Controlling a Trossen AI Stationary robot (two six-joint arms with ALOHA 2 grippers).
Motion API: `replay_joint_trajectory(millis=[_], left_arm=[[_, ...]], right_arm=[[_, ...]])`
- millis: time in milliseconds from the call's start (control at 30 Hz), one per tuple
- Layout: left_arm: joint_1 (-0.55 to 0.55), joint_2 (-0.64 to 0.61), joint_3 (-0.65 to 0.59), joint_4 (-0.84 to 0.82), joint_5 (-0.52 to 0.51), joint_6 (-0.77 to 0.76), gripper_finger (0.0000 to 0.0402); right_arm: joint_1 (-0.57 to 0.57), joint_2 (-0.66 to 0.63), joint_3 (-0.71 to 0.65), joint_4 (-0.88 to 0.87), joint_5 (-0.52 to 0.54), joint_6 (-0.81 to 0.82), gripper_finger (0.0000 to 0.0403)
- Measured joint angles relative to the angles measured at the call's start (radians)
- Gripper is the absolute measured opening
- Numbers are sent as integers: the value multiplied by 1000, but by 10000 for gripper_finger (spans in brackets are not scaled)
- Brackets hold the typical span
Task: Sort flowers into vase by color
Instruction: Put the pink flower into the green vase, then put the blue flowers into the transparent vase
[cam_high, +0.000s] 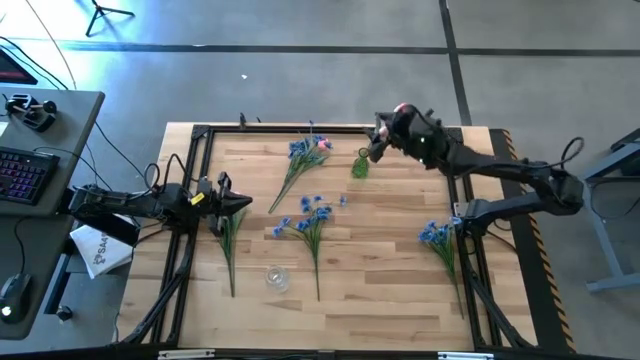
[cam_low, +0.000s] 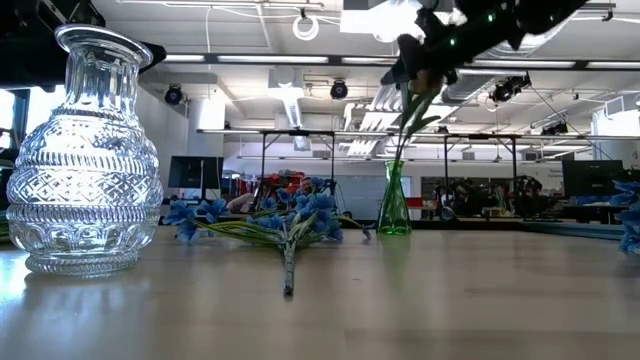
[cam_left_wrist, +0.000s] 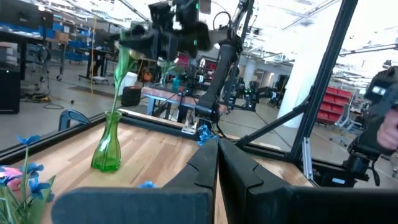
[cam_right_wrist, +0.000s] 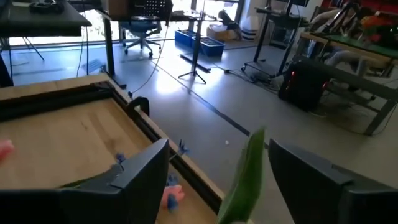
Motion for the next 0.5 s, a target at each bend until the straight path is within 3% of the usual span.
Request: replay_joint_trajectory(millis=[300,500], left_arm=[[-1,0,0,33,0,32,1],[-29,2,3,142,-57,155,0]], right_arm=[[24,-10,261,-265,1,1,269],[233,-51,240,-255,4,23,243]])
